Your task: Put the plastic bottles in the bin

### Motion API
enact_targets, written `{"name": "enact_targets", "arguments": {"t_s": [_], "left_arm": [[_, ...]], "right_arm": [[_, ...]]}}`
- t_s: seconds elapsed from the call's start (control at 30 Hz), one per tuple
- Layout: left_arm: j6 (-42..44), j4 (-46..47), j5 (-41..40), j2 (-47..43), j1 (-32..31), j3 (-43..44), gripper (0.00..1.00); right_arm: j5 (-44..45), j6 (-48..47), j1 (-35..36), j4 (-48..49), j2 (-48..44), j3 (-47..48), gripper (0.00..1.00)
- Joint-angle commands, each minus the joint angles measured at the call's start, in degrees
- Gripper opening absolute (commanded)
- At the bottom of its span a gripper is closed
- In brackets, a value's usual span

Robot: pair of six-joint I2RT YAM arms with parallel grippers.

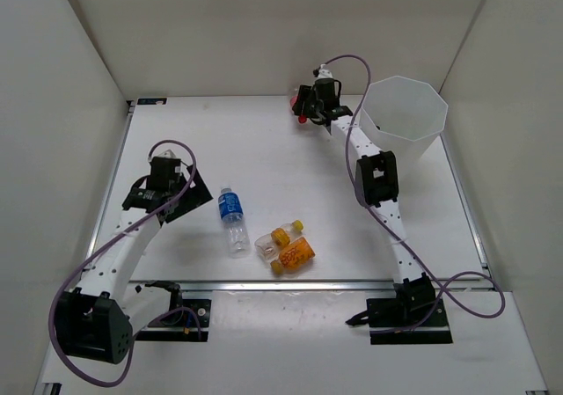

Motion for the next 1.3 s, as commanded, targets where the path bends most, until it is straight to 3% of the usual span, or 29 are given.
{"name": "enact_targets", "arguments": {"t_s": [0.0, 0.23, 0.5, 0.67, 0.73, 0.83, 0.93, 1.07, 1.2, 1.27], "left_arm": [[-0.4, 1.0, 0.1, -0.7, 1.0, 2.5, 0.99], [0.1, -1.2, -3.3, -3.0, 1.7, 3.7, 0.99], [-0.7, 0.6, -0.9, -4.9, 0.7, 2.3, 0.99], [-1.5, 0.5, 0.2, -7.0, -0.7, 1.8, 0.99], [-0.9, -0.3, 0.8, -8.0, -1.3, 2.0, 0.99], [-0.7, -2.1, -0.2, -9.8, -3.1, 2.0, 0.98], [-0.6, -2.7, 0.0, -11.6, -3.6, 0.8, 0.99], [-1.9, -1.9, 2.1, -13.9, -4.8, -1.9, 0.99], [-2.9, -2.2, 2.2, -13.8, -7.3, -3.5, 0.99], [-3.8, -2.2, 1.3, -13.7, -9.2, -4.5, 0.98]], "right_arm": [[1.3, -1.2, 0.7, 4.0, -0.7, 0.5, 0.38], [-0.4, 1.2, -0.5, 2.6, -0.5, 1.7, 0.0], [0.5, -11.8, 4.8, -10.6, -5.6, 12.5, 0.0], [-12.2, -8.3, 3.7, -14.3, -17.3, 12.0, 0.0], [-14.8, -8.1, 3.6, -15.0, -23.3, 8.2, 0.0], [-21.2, -6.3, 2.7, -13.4, -36.6, -4.7, 0.0], [-18.9, -9.4, 2.1, -16.8, -49.9, -14.2, 0.0], [-9.4, -13.6, 0.4, -21.8, -66.5, -26.5, 0.0], [-6.5, -12.1, -9.3, -22.3, -80.9, -41.4, 0.0], [-6.3, -12.8, -14.2, -18.9, -86.7, -53.2, 0.0]]}}
